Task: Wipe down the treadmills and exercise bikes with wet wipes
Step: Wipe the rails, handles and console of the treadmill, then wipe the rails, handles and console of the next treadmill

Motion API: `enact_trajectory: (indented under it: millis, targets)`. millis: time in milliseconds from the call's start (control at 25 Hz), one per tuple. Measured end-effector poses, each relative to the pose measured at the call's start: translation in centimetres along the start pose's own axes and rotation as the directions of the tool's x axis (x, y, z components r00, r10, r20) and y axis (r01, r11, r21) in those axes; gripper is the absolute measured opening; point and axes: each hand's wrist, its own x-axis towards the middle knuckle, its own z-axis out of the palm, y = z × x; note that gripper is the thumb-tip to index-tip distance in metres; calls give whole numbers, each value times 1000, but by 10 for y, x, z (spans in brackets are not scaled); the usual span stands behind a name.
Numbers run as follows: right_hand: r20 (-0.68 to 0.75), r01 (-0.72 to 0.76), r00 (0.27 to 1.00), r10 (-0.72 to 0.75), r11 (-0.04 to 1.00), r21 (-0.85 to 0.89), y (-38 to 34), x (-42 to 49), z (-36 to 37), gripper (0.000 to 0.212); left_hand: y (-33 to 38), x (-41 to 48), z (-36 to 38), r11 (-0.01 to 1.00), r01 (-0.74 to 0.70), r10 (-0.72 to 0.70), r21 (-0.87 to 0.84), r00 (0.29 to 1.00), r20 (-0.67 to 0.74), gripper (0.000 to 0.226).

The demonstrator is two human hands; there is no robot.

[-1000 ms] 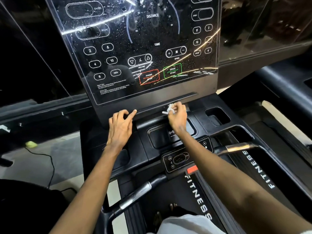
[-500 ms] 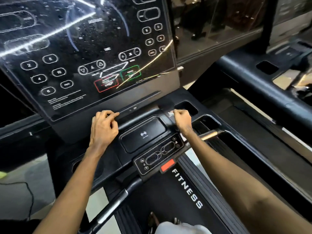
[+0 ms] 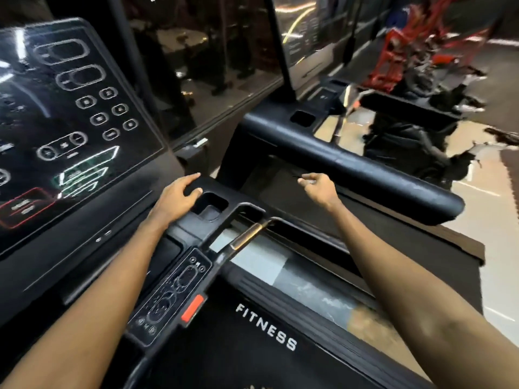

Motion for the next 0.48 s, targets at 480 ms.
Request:
enact_trajectory:
  millis: [480]
  targets:
    - [-369, -193, 921, 123, 968, -160, 36, -40, -213, 51, 187, 110, 82, 935, -339, 353, -103, 862, 365, 58]
